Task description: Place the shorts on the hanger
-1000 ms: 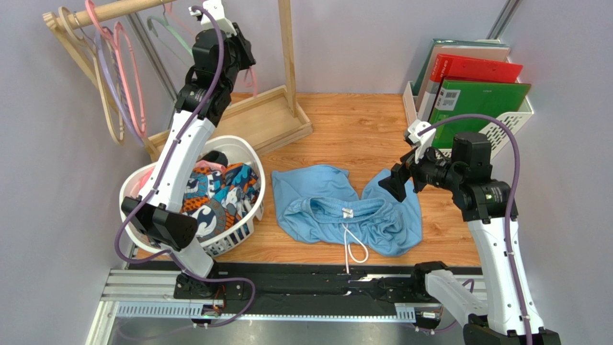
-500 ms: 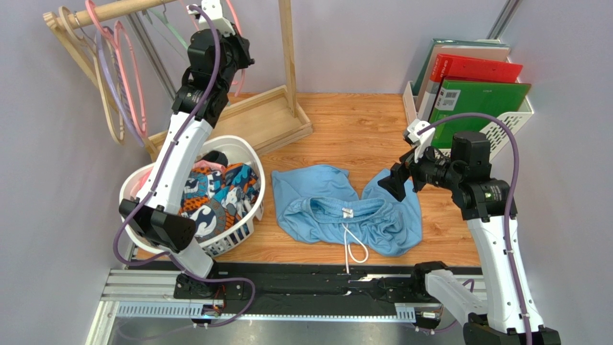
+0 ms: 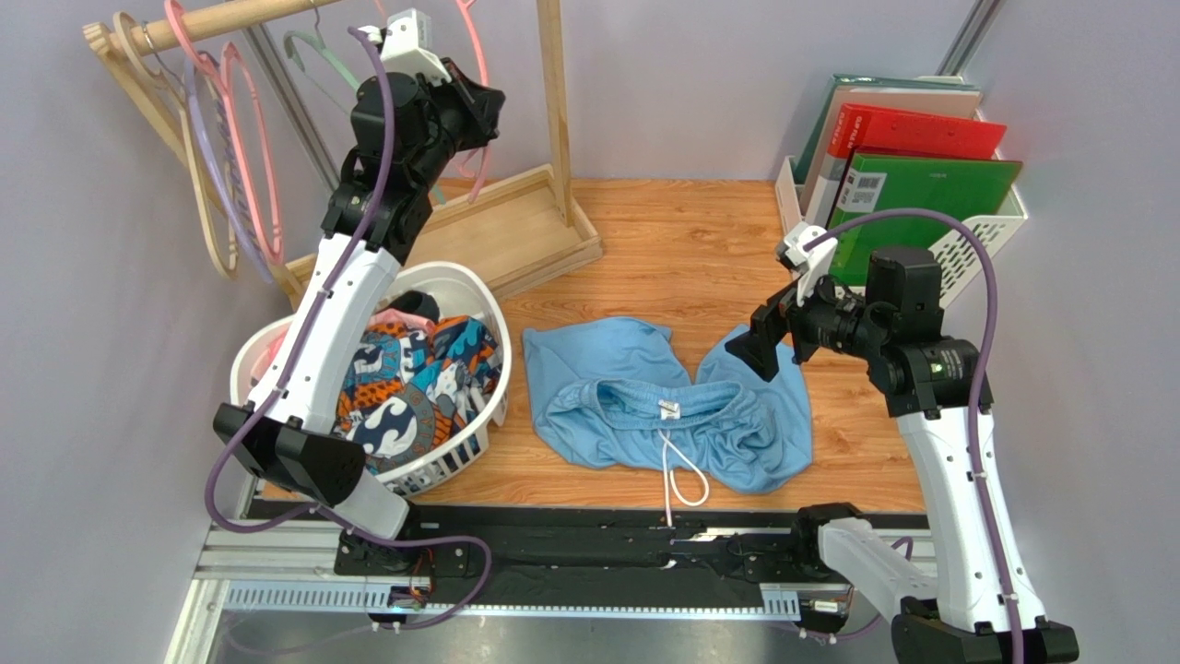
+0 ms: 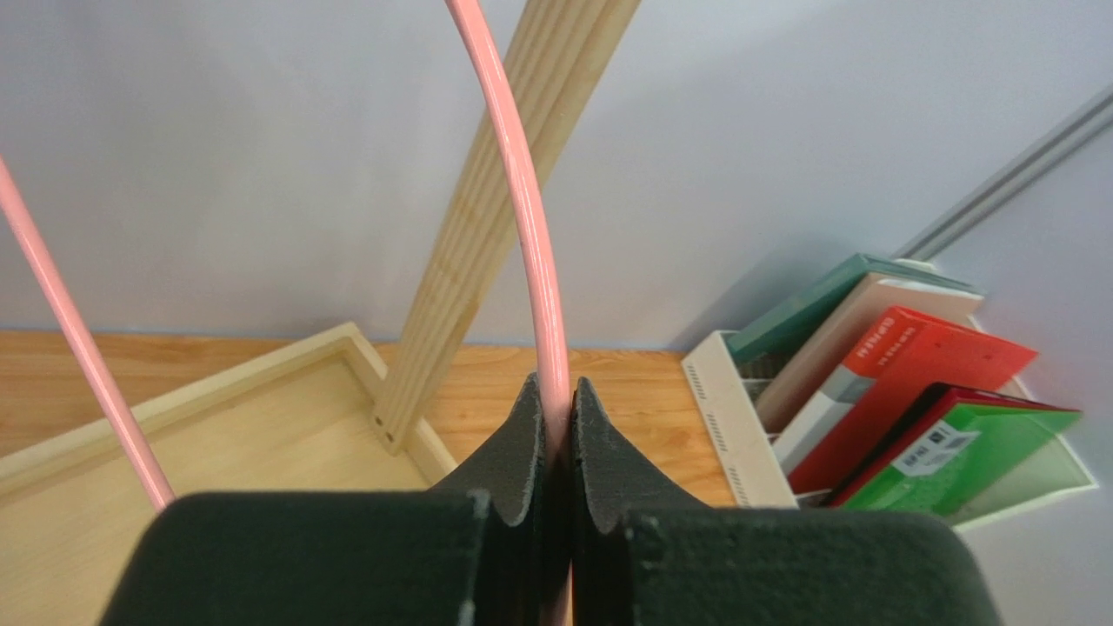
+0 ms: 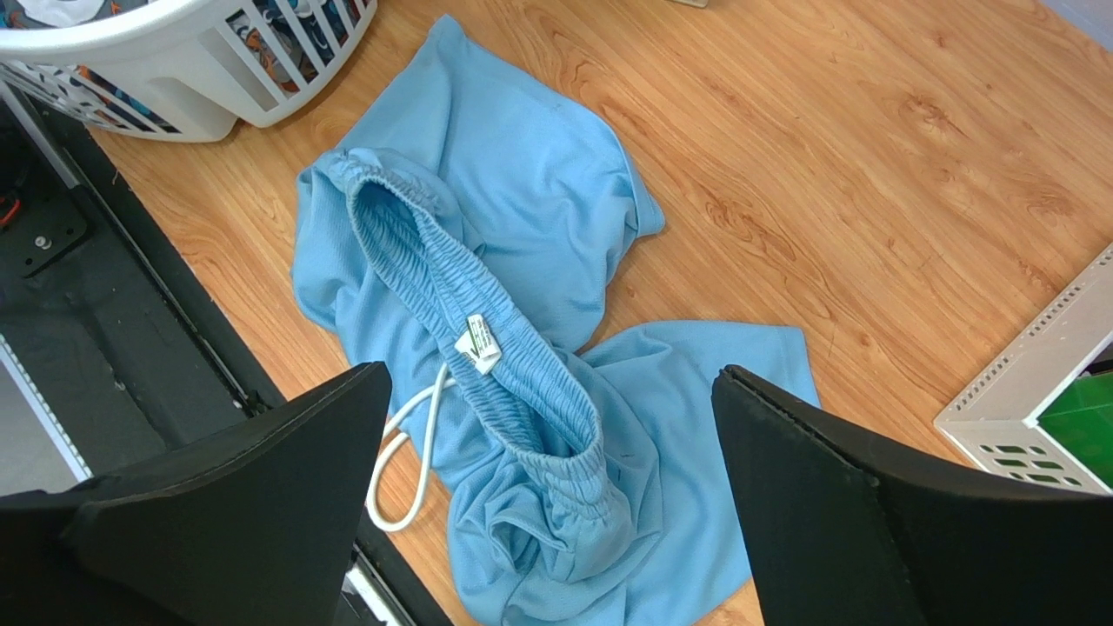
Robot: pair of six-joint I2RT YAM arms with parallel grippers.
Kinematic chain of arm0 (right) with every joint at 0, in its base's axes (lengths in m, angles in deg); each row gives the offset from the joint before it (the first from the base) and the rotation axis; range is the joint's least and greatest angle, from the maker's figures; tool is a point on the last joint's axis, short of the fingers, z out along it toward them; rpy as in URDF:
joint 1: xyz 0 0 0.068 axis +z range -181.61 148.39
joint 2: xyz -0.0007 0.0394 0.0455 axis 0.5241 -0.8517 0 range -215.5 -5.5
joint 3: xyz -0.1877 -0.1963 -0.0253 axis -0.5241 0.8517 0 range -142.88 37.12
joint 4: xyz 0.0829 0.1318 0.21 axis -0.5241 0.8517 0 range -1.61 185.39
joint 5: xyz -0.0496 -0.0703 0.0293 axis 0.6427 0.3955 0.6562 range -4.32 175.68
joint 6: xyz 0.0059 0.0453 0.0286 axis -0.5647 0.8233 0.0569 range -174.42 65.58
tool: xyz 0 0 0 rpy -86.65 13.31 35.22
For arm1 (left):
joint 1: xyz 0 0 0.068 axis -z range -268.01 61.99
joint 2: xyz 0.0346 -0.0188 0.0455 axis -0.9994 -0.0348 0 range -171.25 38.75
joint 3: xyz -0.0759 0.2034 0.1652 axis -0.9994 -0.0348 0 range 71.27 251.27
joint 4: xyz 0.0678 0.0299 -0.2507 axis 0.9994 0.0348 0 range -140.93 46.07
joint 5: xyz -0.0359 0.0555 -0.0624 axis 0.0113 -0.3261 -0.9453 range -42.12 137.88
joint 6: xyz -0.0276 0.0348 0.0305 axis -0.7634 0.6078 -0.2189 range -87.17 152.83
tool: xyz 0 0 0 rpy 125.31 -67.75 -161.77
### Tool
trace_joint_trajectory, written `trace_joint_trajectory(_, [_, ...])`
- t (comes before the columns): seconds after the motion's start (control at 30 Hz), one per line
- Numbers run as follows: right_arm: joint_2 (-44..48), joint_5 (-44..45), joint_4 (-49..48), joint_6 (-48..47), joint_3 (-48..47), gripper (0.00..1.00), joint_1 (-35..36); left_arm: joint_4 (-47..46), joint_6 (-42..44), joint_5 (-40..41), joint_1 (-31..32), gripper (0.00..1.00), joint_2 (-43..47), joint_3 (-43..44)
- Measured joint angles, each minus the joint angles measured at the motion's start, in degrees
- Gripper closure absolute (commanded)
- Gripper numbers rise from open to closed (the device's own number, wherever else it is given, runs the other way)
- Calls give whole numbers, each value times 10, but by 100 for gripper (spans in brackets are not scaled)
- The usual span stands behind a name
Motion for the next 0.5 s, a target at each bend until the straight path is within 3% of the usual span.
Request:
trace_joint_trajectory(0.17, [-12,10,-24,50,-18,0,0,-3,-32,-30,6,100,31,-33])
trace_joint_trajectory(0.5, [-56,4,-106,215,-77,1,0,-17,-64,-56,33,100,155,-179])
